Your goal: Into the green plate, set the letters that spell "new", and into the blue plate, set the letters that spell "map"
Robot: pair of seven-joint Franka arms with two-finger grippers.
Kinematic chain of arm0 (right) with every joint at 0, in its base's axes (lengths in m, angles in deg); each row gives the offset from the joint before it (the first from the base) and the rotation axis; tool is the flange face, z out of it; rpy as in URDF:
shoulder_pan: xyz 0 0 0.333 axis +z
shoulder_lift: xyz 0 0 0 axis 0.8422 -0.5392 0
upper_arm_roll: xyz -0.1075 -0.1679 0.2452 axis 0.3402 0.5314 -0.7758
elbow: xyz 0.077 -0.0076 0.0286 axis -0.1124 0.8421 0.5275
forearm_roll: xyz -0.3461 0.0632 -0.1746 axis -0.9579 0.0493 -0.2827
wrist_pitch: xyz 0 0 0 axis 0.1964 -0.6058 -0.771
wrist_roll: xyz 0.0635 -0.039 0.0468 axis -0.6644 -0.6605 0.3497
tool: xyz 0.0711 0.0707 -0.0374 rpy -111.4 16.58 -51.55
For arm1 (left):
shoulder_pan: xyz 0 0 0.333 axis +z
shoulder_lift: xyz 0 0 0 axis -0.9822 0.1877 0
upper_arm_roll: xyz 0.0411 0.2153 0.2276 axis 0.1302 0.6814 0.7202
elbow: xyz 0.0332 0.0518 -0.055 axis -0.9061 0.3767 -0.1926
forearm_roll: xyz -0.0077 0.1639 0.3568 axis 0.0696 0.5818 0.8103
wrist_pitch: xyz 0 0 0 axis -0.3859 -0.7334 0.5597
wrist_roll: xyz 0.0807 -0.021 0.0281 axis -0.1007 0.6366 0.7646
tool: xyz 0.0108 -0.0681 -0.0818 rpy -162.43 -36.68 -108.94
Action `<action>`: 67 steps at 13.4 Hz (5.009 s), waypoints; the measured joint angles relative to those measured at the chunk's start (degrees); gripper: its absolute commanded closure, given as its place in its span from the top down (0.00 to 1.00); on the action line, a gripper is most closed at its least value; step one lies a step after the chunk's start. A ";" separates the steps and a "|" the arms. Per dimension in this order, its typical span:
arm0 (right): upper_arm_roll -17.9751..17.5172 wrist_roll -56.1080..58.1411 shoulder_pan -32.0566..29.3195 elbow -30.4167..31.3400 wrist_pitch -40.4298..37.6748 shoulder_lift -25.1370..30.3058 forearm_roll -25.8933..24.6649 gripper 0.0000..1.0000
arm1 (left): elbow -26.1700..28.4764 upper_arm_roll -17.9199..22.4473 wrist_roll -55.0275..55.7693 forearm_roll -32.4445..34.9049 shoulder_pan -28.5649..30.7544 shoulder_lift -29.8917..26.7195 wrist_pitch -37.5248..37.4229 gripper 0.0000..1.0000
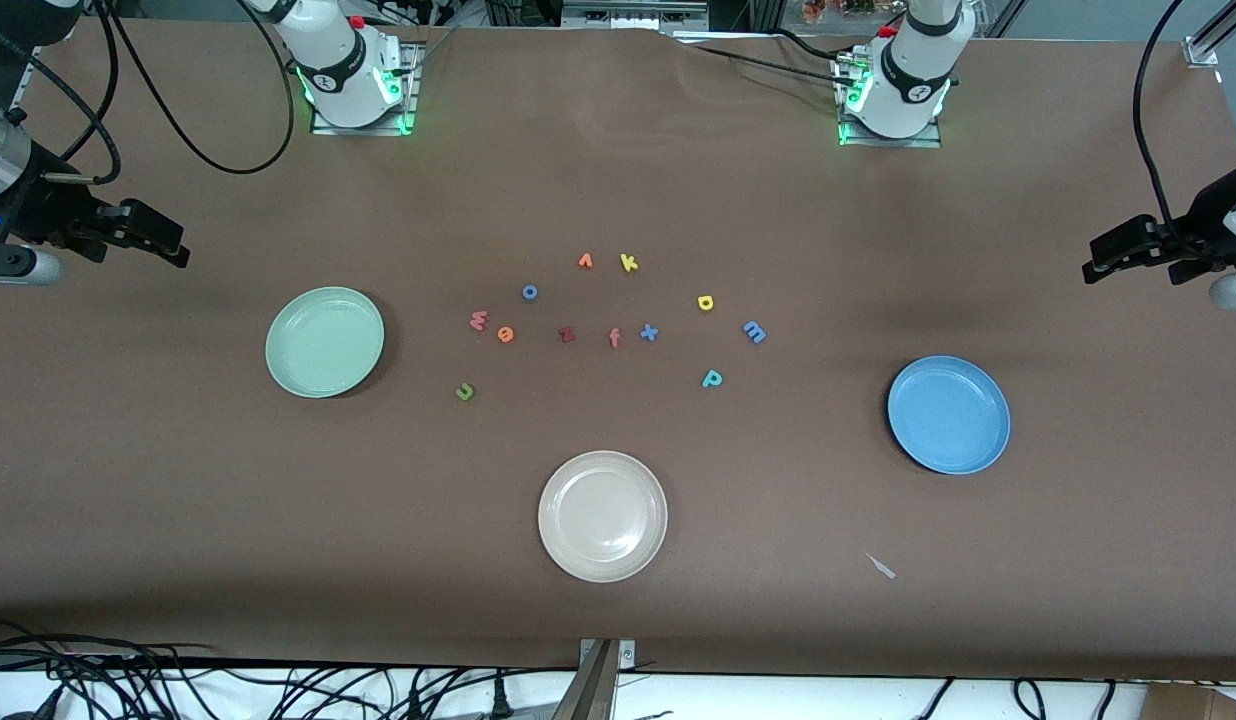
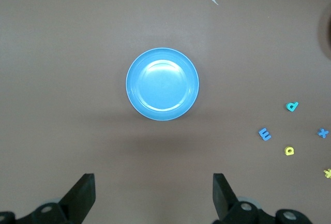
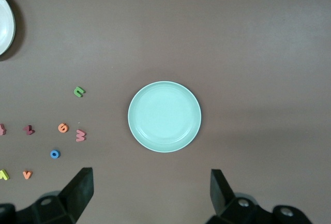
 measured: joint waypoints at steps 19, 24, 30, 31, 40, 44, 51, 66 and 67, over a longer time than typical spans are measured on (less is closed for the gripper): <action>-0.16 0.00 2.40 0.37 -1.39 -1.20 -0.20 1.00 | 0.00 -0.02 0.00 0.00 0.00 0.01 0.00 1.00; -0.17 -0.33 4.59 0.40 -1.51 -4.25 -0.42 1.00 | 0.00 -0.02 0.00 0.00 0.00 0.01 0.00 1.00; -0.22 -15.07 10.74 1.33 1.91 -8.33 -0.46 1.00 | 0.06 -0.02 0.03 0.00 0.01 0.24 -0.03 1.00; -0.24 -17.67 11.89 2.27 3.31 -8.70 -0.48 1.00 | 0.20 -0.02 0.15 0.00 0.02 0.88 -0.07 1.00; -1.10 -24.97 16.63 15.77 16.05 -9.11 -0.47 0.98 | -0.19 -0.95 13.72 -0.05 -3.56 7.05 0.10 1.00; -3.61 -33.47 18.50 25.38 29.50 -10.00 -0.47 0.86 | 0.22 -1.75 15.15 -0.08 -7.13 11.03 0.78 1.00; -4.04 -36.49 22.07 29.68 46.23 -20.31 -1.58 0.73 | 16.55 -11.06 29.95 -0.10 -9.17 9.35 22.64 1.00; -4.05 -36.50 24.38 29.51 52.94 -25.91 -2.57 0.16 | 30.35 -16.33 67.31 8.54 -16.86 24.71 51.48 0.94; -4.06 -36.50 24.39 29.46 53.00 -25.88 -2.57 0.08 | 30.35 -16.33 67.72 8.59 -16.94 25.45 52.25 0.85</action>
